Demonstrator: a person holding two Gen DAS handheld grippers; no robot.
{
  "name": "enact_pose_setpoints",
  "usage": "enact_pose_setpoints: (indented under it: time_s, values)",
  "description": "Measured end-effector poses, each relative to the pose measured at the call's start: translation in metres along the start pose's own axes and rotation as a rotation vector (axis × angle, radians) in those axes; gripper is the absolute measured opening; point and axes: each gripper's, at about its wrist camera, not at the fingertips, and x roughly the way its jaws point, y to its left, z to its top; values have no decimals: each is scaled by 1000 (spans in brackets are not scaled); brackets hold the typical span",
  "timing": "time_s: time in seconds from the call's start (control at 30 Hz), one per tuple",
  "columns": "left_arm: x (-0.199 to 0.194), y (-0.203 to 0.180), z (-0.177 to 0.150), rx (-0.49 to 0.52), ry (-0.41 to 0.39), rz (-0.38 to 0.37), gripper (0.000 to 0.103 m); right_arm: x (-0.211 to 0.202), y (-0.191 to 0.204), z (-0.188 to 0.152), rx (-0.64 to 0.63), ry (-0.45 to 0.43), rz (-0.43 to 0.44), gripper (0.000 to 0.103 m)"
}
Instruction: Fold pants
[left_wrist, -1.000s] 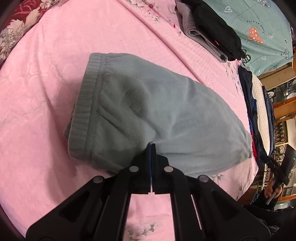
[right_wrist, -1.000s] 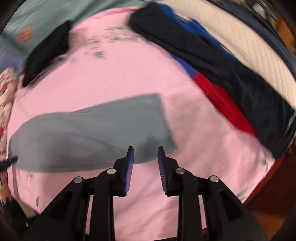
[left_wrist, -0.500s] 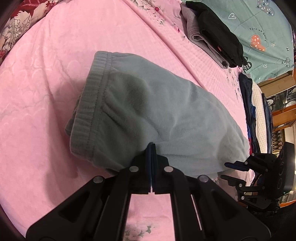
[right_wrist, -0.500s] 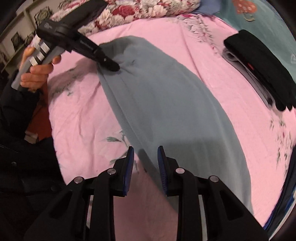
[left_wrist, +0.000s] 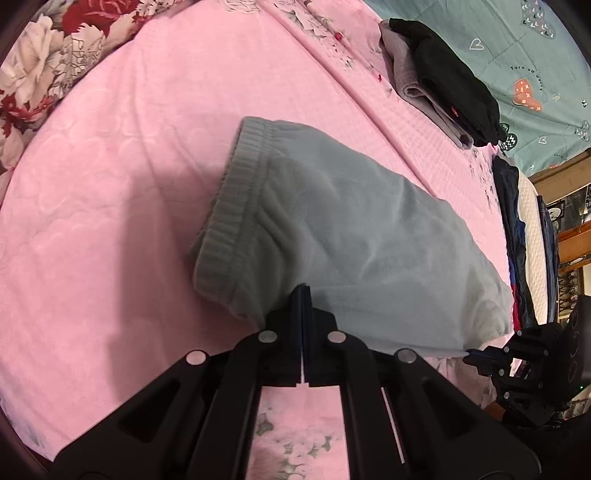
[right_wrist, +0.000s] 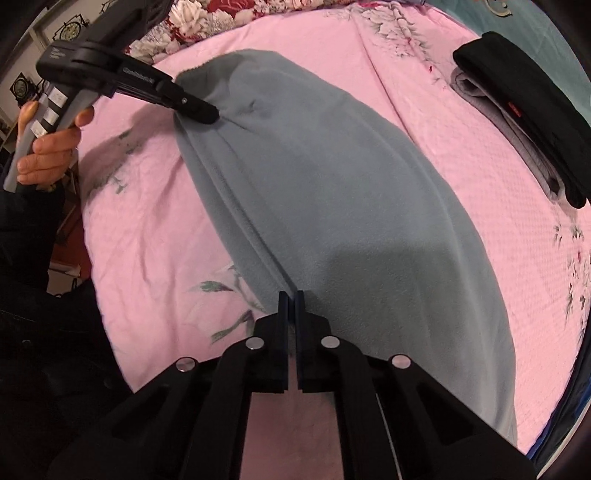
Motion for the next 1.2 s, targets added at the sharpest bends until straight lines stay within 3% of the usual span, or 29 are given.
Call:
enact_pose_setpoints:
  time_s: [0.13, 0.2, 0.3, 0.33, 0.37, 0.4, 0.53, 0.7, 0.8, 0.93, 1.2]
  values:
    - [0, -1, 1, 1, 4, 17, 3, 0, 11, -11, -12, -6, 2, 1]
    - [-7, -10, 0, 27, -15, 79, 3, 15, 7, -10, 23, 11, 25, 1]
    - [-22, -30, -2, 78, -66, 121, 9, -1, -4, -8, 54, -28, 55, 2]
    - [-26, -38, -2, 91, -78, 104, 11, -13, -12, -7, 73, -55, 61, 7]
    - [-28, -47, -2, 105, -85, 80, 12, -29, -27, -4, 103, -104, 50, 31]
    - [-28, -60, 0, 127, -92, 55, 14, -40, -42, -1, 132, -141, 26, 47]
    - [-4, -101, 5, 200, -73, 8, 23, -52, -108, 28, 280, -206, -9, 48]
    - [48, -108, -2, 237, 51, 14, 23, -2, -140, 72, 294, -130, -36, 46]
    - [41, -101, -10, 241, 25, -24, 25, 22, -142, 77, 274, -94, -78, 41]
    - [39, -91, -12, 239, 21, -76, 25, 31, -128, 73, 243, -64, -42, 41]
    - [38, -91, -12, 263, 1, -99, 25, 25, -94, 57, 174, -40, 1, 40]
